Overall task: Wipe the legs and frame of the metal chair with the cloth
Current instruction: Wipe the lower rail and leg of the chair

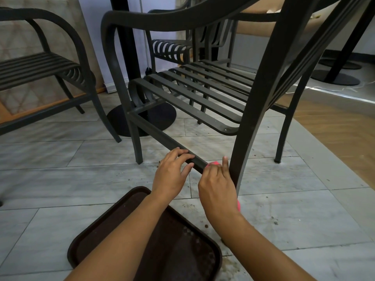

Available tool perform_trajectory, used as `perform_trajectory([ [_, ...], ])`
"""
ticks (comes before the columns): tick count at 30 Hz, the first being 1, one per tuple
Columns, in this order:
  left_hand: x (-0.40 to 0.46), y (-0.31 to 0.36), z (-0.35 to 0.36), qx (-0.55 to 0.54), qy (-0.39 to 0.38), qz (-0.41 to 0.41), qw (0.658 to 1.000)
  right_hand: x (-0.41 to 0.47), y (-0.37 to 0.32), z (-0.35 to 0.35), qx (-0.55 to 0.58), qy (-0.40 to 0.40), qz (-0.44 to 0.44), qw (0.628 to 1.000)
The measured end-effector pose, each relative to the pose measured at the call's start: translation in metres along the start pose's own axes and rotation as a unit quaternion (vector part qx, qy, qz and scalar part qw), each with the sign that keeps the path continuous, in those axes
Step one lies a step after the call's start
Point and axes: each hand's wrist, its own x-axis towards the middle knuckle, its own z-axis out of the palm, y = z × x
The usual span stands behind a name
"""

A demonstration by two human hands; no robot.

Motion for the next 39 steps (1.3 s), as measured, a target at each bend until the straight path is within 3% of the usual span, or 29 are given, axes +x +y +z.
perform_trajectory([
  [10, -0.025, 0.007, -0.001, 0.011, 0.009, 0.034, 0.999, -0.006, 0.008, -0.003, -0.023, 0.018, -0.026, 0.999],
  [19, -0.087, 0.033, 0.027, -0.156, -0.001, -0.005, 0.988, -0.010, 0.014, -0.006, -0.089, 0.034, -0.037, 0.995],
  [26, -0.088, 0.056, 0.042, -0.234, 0.027, -0.056, 0.970, -0.018, 0.020, -0.007, -0.079, 0.109, -0.025, 0.991],
  [30, -0.086, 0.064, 0.048, -0.234, 0.055, -0.072, 0.968, -0.029, 0.023, -0.006, -0.008, 0.158, -0.013, 0.987],
  [32, -0.083, 0.066, 0.051, -0.215, 0.062, -0.068, 0.972, -0.037, 0.026, 0.002, 0.113, 0.230, -0.038, 0.966],
  [35, -0.078, 0.067, 0.051, -0.220, 0.056, -0.045, 0.973, -0.051, 0.037, 0.016, 0.261, 0.398, -0.024, 0.879],
  [37, -0.074, 0.065, 0.050, -0.240, 0.054, -0.032, 0.969, -0.057, 0.045, 0.018, 0.368, 0.427, 0.042, 0.825],
  [39, -0.070, 0.062, 0.047, -0.206, 0.041, -0.007, 0.978, -0.053, 0.051, 0.017, 0.509, 0.384, 0.136, 0.759],
])
